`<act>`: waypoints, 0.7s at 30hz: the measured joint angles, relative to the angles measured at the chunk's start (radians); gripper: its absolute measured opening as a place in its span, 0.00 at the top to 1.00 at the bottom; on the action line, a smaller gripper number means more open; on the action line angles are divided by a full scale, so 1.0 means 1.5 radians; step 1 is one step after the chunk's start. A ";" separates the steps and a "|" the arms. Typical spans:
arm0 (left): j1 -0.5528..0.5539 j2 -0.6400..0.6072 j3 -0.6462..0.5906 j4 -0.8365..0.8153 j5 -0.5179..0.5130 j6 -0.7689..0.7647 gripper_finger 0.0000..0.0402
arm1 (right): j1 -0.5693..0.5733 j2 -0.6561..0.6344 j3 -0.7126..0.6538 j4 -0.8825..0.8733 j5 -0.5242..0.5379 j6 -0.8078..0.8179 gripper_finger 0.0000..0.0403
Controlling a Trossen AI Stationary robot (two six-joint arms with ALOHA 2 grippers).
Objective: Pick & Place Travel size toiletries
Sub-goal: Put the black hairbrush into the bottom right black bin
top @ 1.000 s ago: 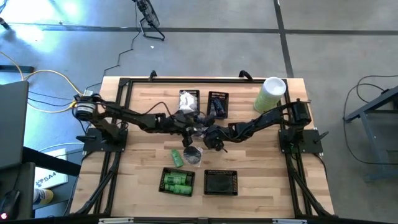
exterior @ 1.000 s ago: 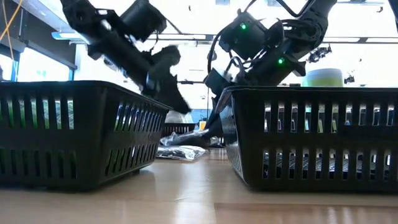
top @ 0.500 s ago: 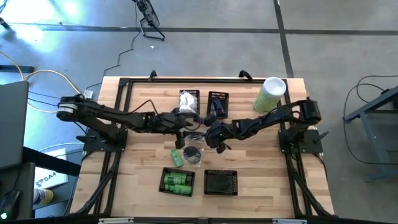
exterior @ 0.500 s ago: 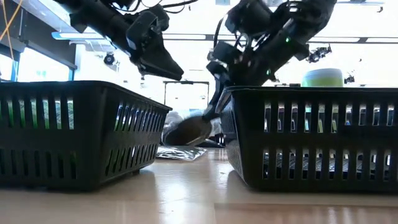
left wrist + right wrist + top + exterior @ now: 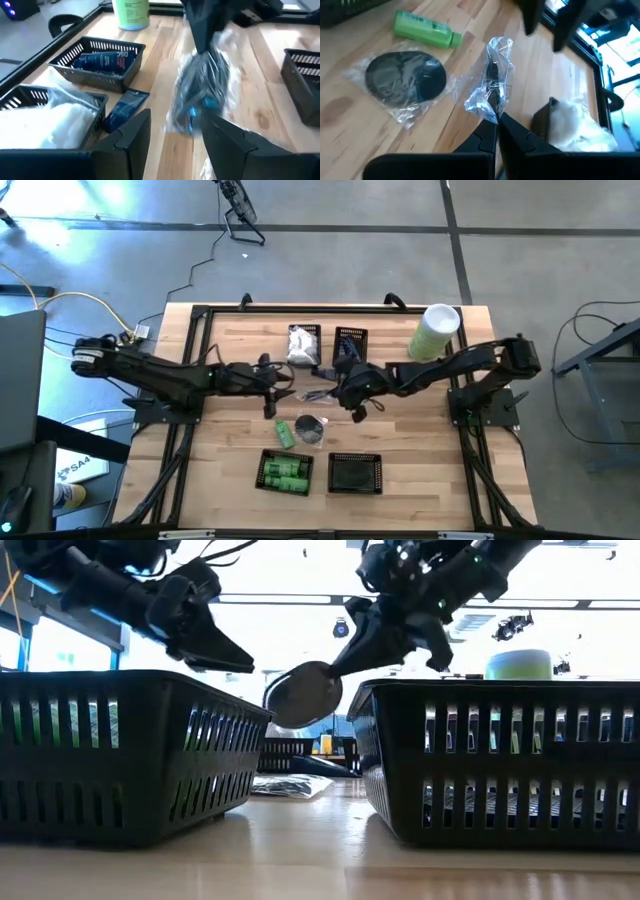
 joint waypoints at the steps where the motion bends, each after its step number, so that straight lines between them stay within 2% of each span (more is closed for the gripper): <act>1: 0.000 -0.009 -0.013 0.008 0.002 0.002 0.58 | -0.005 -0.008 0.000 -0.009 -0.007 0.009 0.99; 6: 0.000 -0.052 -0.063 0.043 0.004 0.002 0.58 | -0.025 -0.033 -0.002 -0.015 -0.009 0.032 0.99; 14: 0.000 -0.102 -0.115 0.045 0.003 0.002 0.58 | -0.066 -0.063 -0.001 -0.005 -0.064 0.041 0.99; 21: 0.000 -0.116 -0.142 0.073 -0.002 -0.003 0.58 | -0.099 -0.091 -0.002 -0.019 -0.153 0.095 0.99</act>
